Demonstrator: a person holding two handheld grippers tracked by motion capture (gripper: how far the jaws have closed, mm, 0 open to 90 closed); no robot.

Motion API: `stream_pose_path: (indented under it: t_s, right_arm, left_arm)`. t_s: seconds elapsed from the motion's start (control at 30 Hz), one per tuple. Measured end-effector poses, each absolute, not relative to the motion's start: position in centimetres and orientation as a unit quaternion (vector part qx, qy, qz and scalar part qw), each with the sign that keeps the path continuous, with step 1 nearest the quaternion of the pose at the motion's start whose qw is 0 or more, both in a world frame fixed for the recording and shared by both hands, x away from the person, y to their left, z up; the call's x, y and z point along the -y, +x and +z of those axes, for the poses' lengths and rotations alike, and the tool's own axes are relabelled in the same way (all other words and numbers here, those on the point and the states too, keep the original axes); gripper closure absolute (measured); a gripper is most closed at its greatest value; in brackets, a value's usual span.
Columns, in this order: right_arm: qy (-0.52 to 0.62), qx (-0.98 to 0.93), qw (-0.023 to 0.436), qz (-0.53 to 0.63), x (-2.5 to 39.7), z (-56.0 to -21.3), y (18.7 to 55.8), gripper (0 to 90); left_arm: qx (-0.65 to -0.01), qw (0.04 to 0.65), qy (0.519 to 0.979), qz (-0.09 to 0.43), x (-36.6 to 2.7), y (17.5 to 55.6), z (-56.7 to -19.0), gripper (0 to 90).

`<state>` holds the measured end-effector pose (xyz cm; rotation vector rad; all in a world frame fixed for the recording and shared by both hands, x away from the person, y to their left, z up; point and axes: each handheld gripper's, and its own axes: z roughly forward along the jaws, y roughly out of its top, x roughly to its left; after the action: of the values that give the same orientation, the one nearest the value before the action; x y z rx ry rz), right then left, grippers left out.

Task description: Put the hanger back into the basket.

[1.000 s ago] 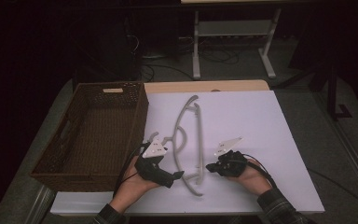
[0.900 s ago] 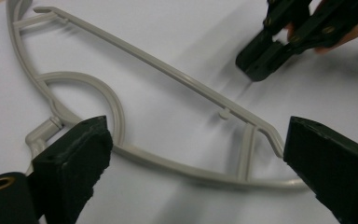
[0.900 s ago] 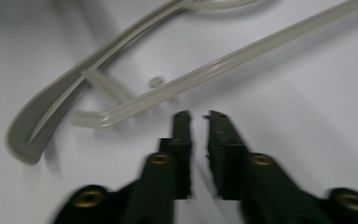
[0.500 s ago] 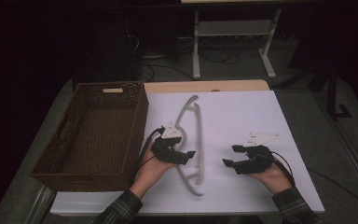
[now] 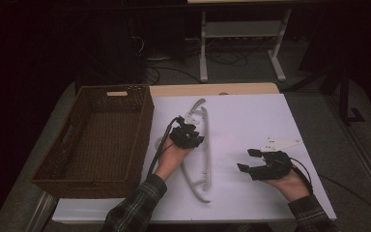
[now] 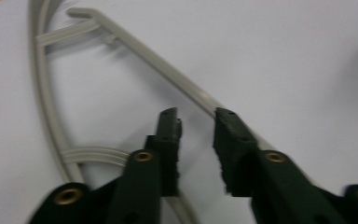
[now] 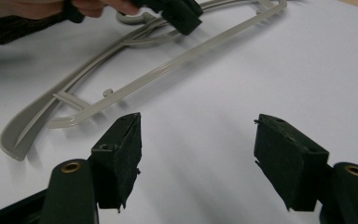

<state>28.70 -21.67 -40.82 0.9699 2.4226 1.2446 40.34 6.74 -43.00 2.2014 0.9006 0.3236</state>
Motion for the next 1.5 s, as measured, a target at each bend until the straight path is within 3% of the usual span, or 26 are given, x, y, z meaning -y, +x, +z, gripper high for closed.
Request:
stream_pose_path:
  t_s: [0.1,0.17,0.5,0.97,1.2,1.33,1.5]
  right_arm:
    - [0.334,-0.831,0.125,0.428,21.7,-40.8,28.7,31.4]
    - [0.334,-0.83,0.125,0.428,21.7,-40.8,28.7,31.6]
    - [0.334,-0.827,0.129,0.433,22.1,-40.7,28.8,32.9]
    - [0.337,-0.822,0.139,0.438,22.3,-40.3,28.8,33.2]
    - [0.337,-0.82,0.139,0.44,22.6,-40.2,28.8,35.4]
    - [0.335,-0.825,0.132,0.436,22.7,-40.3,28.8,46.4]
    - [0.333,-0.832,0.126,0.424,22.4,-40.7,29.0,50.1]
  left_arm:
    - [-0.365,0.345,0.854,0.134,-6.4,42.0,-43.7,88.5]
    - [-0.366,0.349,0.852,0.133,-6.2,42.7,-44.0,89.9]
    - [-0.355,0.329,0.866,0.123,-4.1,44.5,-44.8,90.0]
    - [-0.271,0.356,0.891,0.074,2.1,41.8,-44.5,90.0]
    - [-0.262,0.376,0.887,0.061,2.6,41.1,-43.8,89.9]
    - [-0.269,0.389,0.878,0.067,0.3,40.2,-42.2,83.3]
    - [-0.293,0.393,0.868,0.082,-4.0,38.2,-40.5,68.1]
